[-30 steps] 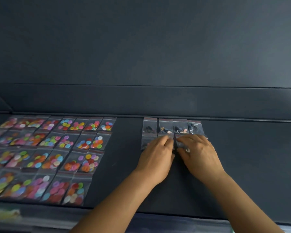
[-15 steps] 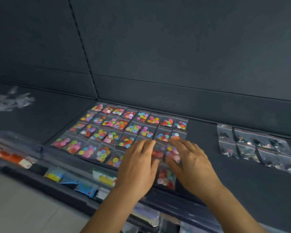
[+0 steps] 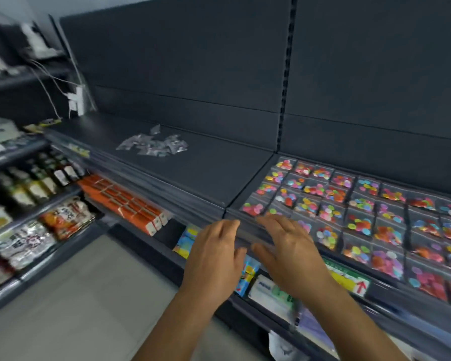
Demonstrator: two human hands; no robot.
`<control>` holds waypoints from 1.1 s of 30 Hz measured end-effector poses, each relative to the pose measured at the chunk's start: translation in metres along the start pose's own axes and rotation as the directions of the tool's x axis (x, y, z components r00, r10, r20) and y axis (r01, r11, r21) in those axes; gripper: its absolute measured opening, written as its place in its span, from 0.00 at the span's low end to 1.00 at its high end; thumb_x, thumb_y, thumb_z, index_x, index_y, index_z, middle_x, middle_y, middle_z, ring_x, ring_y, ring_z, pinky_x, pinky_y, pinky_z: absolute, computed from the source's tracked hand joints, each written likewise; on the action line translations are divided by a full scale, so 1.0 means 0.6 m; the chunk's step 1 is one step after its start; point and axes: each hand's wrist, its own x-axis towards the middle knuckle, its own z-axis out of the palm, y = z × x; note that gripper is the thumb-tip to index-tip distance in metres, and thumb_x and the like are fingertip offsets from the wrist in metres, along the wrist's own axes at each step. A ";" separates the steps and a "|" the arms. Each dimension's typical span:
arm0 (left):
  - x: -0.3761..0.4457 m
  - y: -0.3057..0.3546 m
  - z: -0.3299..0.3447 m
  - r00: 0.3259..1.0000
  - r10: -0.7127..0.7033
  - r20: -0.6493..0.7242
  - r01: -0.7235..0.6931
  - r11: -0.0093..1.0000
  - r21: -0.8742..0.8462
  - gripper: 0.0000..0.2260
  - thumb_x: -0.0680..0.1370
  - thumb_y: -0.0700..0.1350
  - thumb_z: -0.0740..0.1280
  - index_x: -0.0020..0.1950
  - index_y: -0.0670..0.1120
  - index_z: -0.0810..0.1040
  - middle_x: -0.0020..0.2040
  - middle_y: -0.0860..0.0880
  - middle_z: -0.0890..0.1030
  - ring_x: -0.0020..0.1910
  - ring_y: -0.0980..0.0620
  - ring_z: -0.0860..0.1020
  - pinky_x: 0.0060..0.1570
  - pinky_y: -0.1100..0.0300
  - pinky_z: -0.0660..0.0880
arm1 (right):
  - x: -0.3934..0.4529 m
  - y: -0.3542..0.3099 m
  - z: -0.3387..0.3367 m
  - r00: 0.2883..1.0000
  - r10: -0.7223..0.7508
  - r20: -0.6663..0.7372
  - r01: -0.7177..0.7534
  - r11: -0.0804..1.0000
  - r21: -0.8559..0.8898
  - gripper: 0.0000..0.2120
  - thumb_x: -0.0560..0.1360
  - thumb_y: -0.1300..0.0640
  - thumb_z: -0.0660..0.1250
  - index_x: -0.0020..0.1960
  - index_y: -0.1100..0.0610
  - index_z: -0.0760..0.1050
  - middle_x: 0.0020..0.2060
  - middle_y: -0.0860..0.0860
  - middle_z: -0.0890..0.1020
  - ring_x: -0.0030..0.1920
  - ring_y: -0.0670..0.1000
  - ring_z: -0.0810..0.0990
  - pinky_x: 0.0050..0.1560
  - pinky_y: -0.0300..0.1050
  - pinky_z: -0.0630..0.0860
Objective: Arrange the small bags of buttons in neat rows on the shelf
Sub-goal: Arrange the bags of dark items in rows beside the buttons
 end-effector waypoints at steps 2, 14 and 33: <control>-0.002 -0.047 -0.012 0.999 -0.041 -0.016 0.041 0.999 -0.011 0.24 0.79 0.51 0.62 0.73 0.49 0.63 0.70 0.51 0.68 0.68 0.52 0.64 0.66 0.62 0.59 | 0.025 -0.035 0.024 0.999 -0.037 0.023 0.037 0.999 -0.002 0.26 0.77 0.46 0.61 0.72 0.51 0.63 0.70 0.48 0.68 0.69 0.51 0.65 0.69 0.43 0.58; 0.115 -0.289 -0.058 0.981 -0.159 -0.110 0.158 0.987 -0.016 0.23 0.79 0.49 0.62 0.74 0.49 0.63 0.69 0.50 0.68 0.68 0.52 0.64 0.66 0.59 0.63 | 0.266 -0.175 0.152 0.988 -0.150 0.046 0.146 0.986 0.078 0.25 0.76 0.47 0.63 0.71 0.51 0.65 0.68 0.47 0.69 0.68 0.48 0.66 0.68 0.42 0.58; 0.460 -0.575 -0.024 0.986 -0.167 0.017 0.168 0.986 -0.009 0.26 0.80 0.48 0.62 0.76 0.49 0.57 0.73 0.48 0.64 0.71 0.48 0.61 0.69 0.55 0.62 | 0.682 -0.181 0.290 0.974 0.038 0.222 -0.029 0.999 -0.041 0.29 0.78 0.48 0.59 0.75 0.49 0.53 0.75 0.50 0.56 0.73 0.55 0.56 0.71 0.51 0.58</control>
